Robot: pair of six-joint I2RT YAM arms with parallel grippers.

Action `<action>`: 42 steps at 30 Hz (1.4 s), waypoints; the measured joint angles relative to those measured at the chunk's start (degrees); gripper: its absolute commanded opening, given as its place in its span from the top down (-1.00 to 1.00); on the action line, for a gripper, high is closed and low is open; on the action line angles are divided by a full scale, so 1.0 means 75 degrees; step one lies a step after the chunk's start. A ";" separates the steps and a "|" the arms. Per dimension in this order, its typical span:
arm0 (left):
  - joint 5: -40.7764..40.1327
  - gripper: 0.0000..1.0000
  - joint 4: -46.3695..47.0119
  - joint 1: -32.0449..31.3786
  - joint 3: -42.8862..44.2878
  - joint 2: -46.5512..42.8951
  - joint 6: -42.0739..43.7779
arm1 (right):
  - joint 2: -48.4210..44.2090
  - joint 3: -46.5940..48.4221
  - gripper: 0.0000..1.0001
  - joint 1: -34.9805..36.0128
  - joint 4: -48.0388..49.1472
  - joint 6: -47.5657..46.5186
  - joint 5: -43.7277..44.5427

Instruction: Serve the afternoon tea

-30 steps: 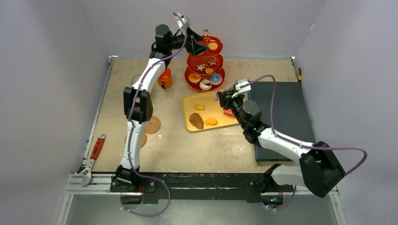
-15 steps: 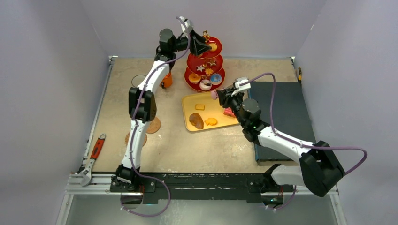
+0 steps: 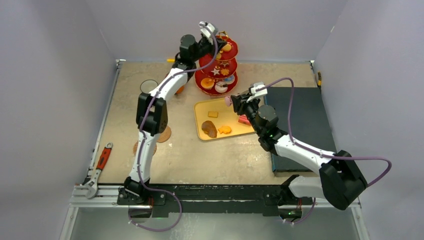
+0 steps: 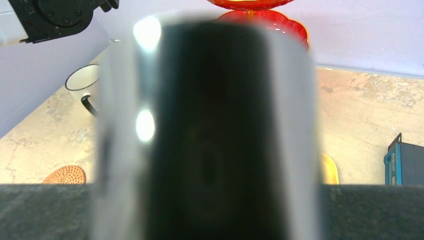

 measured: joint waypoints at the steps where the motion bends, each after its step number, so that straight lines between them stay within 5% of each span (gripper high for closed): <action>1: -0.0414 1.00 -0.0044 -0.0122 -0.0172 -0.0117 0.0236 | -0.0003 0.0000 0.32 0.0000 0.0006 0.0000 0.0003; 12: -0.4616 1.00 -0.0006 -0.1250 -0.1180 -0.0822 0.1661 | -0.0006 0.0009 0.32 0.0000 -0.0108 -0.0099 0.0029; 17: -0.5450 0.48 0.0140 -0.1102 -0.1644 -0.1067 0.1157 | 0.0119 0.0035 0.32 0.0000 -0.0070 -0.0254 0.0026; 22: -0.5351 -0.25 0.0306 -0.0629 -0.2518 -0.1757 0.0606 | 0.0653 0.0099 0.31 0.0000 0.0070 -0.0341 -0.0041; 29: -0.4319 -0.89 0.0318 0.0128 -0.3197 -0.2352 0.0248 | 0.1172 0.0099 0.22 0.0099 0.0332 -0.0323 -0.0207; 42: -0.2550 -0.98 -0.2442 0.0417 -0.2643 -0.3649 0.0315 | 0.2964 0.0510 -0.19 0.0618 0.1119 -0.0405 -0.0204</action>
